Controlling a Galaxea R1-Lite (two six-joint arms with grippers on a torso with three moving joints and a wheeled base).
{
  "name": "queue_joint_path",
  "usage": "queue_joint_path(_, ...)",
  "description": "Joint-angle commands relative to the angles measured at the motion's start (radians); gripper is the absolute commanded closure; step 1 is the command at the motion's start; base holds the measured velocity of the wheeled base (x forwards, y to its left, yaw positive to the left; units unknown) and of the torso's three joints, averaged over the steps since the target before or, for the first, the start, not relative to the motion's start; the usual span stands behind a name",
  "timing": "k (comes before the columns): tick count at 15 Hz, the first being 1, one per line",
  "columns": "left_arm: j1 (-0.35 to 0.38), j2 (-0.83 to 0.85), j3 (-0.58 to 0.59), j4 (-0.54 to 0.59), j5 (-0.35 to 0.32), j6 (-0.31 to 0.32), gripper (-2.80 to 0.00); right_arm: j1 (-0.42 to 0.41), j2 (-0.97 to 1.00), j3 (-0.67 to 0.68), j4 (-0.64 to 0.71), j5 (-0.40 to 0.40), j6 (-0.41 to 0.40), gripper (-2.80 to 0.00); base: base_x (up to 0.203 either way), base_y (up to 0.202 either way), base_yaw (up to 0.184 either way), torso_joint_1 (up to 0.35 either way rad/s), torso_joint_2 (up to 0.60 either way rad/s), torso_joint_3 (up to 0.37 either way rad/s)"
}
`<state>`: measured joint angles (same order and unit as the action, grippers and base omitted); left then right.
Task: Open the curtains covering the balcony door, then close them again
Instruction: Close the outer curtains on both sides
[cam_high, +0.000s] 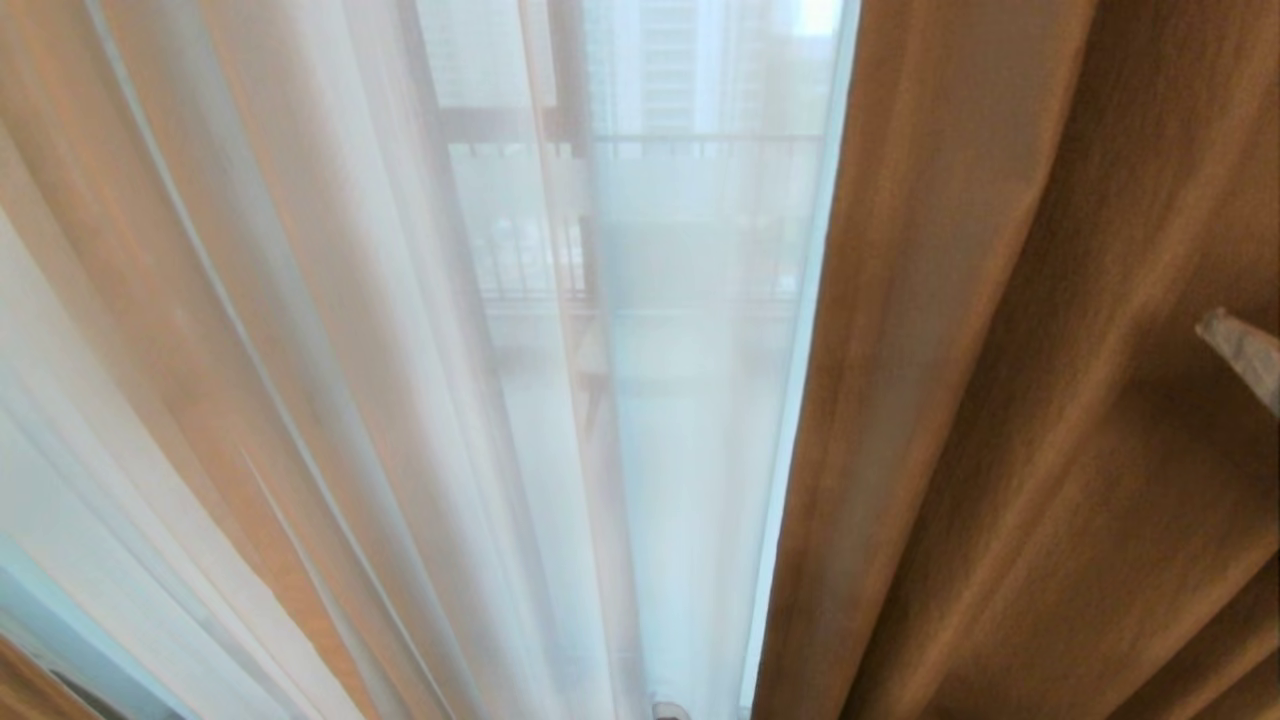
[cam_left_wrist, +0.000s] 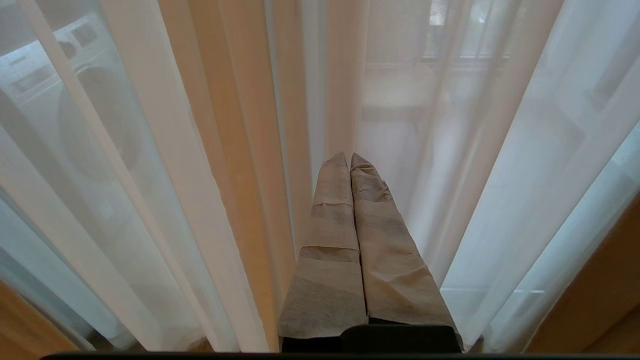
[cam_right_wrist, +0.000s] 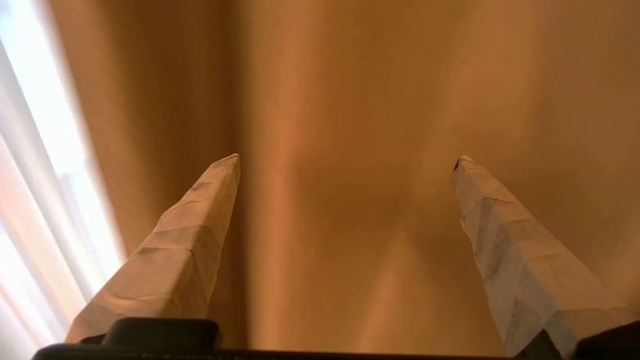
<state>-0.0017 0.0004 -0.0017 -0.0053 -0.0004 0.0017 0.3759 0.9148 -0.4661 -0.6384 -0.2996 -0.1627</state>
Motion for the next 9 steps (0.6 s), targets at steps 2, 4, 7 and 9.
queue_joint_path(2, 0.000, 0.000, 0.000, -0.001, 0.000, 0.000, 0.00, -0.024, -0.179, 0.159, -0.004, -0.003, -0.004, -2.80, 0.000, 0.000, 0.000, 0.000, 0.00, 0.000)
queue_joint_path(4, 0.000, 0.000, 0.000, -0.001, 0.000, 0.000, 0.00, -0.035, -0.197, 0.182, -0.004, -0.004, -0.006, -2.80, 0.000, 0.000, 0.000, 0.000, 0.00, 0.000)
queue_joint_path(7, 0.000, 0.000, 0.000, -0.001, 0.000, 0.000, 0.00, -0.037, -0.195, 0.188, -0.004, -0.003, -0.006, 0.00, 0.000, 0.000, 0.000, 0.000, 0.00, 0.000)
queue_joint_path(9, 0.000, 0.000, 0.000, -0.001, 0.000, 0.000, 0.00, -0.054, -0.196, 0.196, 0.001, -0.001, -0.006, 0.00, 0.000, 0.000, 0.000, 0.000, 0.00, 0.000)
